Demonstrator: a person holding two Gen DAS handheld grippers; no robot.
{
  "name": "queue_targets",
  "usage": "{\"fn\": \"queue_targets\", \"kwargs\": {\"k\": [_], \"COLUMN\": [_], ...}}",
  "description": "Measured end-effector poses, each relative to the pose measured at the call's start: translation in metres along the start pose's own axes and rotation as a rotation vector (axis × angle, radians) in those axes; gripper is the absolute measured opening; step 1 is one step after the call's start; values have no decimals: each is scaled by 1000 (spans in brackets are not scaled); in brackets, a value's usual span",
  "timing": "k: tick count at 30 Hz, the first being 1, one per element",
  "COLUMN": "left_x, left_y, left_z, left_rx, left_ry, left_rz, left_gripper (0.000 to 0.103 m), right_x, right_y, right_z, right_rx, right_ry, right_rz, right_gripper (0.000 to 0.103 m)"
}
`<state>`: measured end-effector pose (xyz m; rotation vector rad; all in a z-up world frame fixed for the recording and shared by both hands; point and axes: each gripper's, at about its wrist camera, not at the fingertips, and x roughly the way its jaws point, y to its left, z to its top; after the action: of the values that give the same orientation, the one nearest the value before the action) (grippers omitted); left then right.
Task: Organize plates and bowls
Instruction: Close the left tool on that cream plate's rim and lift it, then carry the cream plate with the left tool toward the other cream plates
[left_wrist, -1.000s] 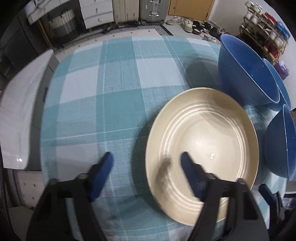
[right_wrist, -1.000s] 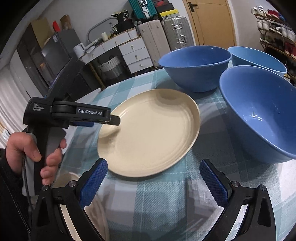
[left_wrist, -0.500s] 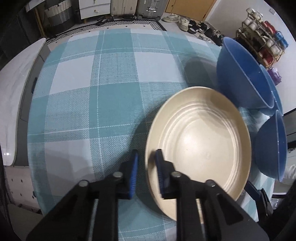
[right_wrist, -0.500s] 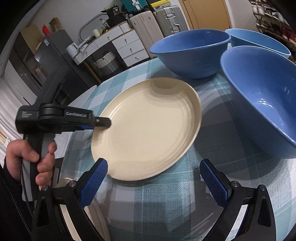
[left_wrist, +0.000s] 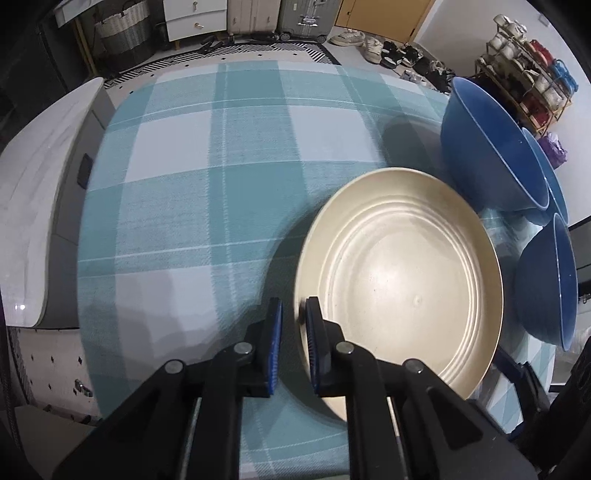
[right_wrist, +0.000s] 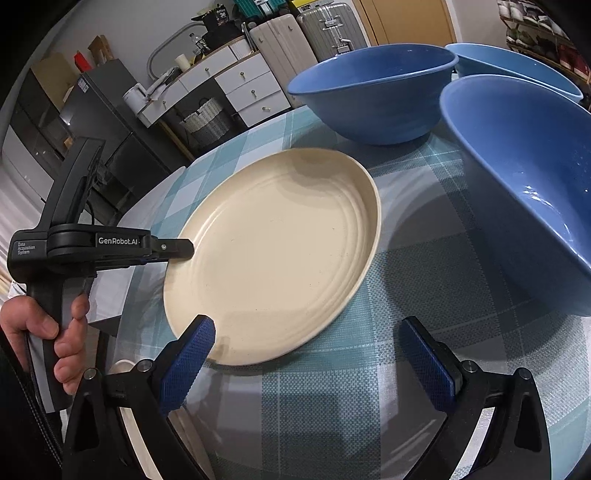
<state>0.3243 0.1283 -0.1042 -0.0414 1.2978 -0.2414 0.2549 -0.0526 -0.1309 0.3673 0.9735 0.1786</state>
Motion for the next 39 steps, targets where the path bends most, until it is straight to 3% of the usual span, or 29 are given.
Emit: {"fn": "queue_targets", "kwargs": {"k": [15, 19, 30, 32, 39], "left_x": [-15, -18, -18, -18, -17], "left_y": [54, 60, 64, 63, 62], "left_z": [-13, -18, -24, -25, -26], "left_rx": [-97, -102, -123, -127, -131], "left_ry": [-2, -1, 9, 7, -49], "left_rz": [75, 68, 28, 21, 15], "left_gripper": [11, 11, 11, 11, 11], "right_x": [17, 35, 69, 71, 71], "right_y": [31, 42, 64, 62, 61], "right_z": [37, 45, 48, 46, 51], "right_rx": [-151, -190, -313, -312, -321], "right_ry": [-11, 52, 97, 90, 78], "right_rz": [10, 40, -26, -38, -59], "right_gripper": [100, 78, 71, 60, 36]}}
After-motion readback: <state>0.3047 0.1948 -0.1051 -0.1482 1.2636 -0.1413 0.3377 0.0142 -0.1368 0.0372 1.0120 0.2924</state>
